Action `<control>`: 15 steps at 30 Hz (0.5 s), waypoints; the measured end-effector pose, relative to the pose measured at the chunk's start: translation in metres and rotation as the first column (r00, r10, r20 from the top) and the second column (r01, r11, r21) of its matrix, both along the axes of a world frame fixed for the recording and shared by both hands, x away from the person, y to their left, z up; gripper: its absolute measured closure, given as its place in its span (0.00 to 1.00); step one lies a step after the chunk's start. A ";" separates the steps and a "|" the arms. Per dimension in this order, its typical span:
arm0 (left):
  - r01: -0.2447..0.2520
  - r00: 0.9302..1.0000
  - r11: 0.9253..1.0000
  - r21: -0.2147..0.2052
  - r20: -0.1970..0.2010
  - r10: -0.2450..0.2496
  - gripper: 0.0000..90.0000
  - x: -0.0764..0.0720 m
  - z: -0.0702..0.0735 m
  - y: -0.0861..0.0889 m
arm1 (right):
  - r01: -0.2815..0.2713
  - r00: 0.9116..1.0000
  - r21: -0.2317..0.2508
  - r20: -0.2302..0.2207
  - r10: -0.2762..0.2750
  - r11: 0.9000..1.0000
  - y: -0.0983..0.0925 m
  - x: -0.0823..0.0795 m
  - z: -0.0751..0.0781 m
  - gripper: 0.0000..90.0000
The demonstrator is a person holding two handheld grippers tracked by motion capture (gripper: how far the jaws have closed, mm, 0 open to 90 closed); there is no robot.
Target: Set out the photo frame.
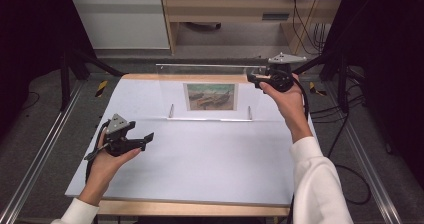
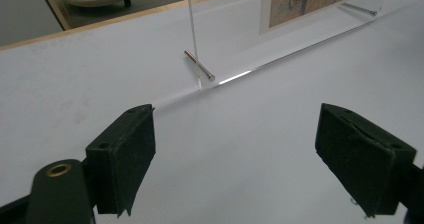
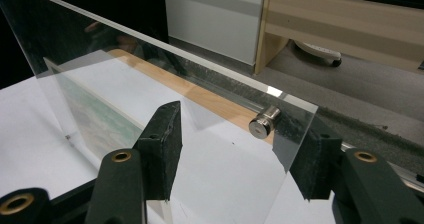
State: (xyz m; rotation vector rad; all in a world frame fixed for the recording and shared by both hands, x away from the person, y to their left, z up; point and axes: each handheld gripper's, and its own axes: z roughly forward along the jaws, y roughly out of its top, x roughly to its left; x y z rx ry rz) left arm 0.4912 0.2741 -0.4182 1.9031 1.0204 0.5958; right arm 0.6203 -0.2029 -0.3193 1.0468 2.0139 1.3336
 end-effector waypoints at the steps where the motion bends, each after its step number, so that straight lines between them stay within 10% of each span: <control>1: 0.000 1.000 1.000 -0.001 -0.005 0.000 0.18 0.000 -0.001 0.000 | 0.002 1.000 0.002 -0.003 -0.002 1.000 0.000 0.001 0.000 0.49; 15: 0.013 1.000 1.000 0.006 -0.019 -0.012 0.18 0.000 -0.003 0.001 | 0.044 0.998 0.013 -0.036 -0.044 0.999 0.005 0.011 -0.002 0.43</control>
